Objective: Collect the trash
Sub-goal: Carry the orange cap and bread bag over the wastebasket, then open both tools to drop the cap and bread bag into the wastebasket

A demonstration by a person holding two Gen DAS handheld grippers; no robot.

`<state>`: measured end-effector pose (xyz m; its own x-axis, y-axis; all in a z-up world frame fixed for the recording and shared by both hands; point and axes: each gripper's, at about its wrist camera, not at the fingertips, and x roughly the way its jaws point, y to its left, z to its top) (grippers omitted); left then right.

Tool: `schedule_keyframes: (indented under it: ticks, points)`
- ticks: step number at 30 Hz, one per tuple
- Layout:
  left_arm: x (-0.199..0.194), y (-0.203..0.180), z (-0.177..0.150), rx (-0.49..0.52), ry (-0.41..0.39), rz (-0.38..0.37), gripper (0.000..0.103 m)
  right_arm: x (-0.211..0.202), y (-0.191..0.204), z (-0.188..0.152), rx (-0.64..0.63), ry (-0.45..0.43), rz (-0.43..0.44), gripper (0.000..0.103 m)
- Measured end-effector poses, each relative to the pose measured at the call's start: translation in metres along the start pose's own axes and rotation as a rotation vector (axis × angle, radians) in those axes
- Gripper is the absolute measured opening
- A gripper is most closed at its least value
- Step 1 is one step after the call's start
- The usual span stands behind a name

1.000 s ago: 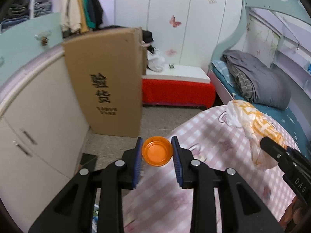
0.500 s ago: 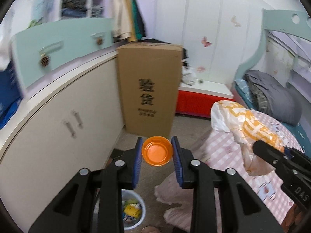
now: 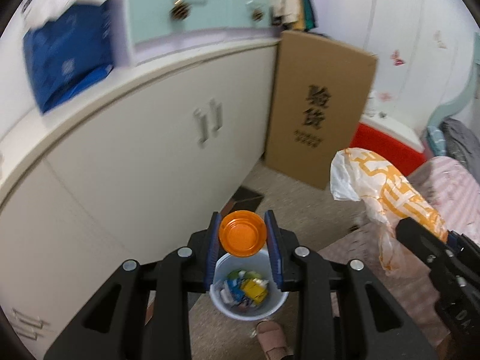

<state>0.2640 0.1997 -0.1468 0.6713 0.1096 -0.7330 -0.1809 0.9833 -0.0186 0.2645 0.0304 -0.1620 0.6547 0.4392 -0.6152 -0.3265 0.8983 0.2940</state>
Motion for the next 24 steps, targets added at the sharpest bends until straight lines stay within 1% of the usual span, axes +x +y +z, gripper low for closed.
schedule_keyframes:
  ticks: [1, 2, 5, 7, 11, 14, 24]
  points:
    - [0.006, 0.006, -0.003, -0.009, 0.014, 0.015, 0.029, 0.01, 0.0, -0.004, 0.005, 0.015, -0.006, 0.069]
    - [0.013, 0.012, -0.007, -0.018, 0.028, 0.028, 0.029, 0.023, -0.002, -0.01, 0.012, 0.046, -0.024, 0.073]
    - [0.025, 0.025, -0.021, -0.035, 0.068, 0.036, 0.029, 0.039, -0.008, -0.021, 0.05, 0.101, -0.021, 0.073]
    - [0.031, 0.027, -0.026, -0.038, 0.085, 0.035, 0.029, 0.04, -0.009, -0.027, 0.042, 0.106, -0.038, 0.073]
    - [0.039, 0.023, -0.036, -0.029, 0.111, 0.025, 0.029, 0.032, -0.008, -0.031, 0.019, 0.099, -0.08, 0.073]
    - [0.043, 0.015, -0.039, -0.019, 0.119, 0.013, 0.029, 0.024, -0.011, -0.032, 0.012, 0.083, -0.11, 0.076]
    - [0.05, -0.011, -0.038, 0.026, 0.116, -0.001, 0.029, -0.004, -0.017, -0.033, -0.021, 0.01, -0.167, 0.078]
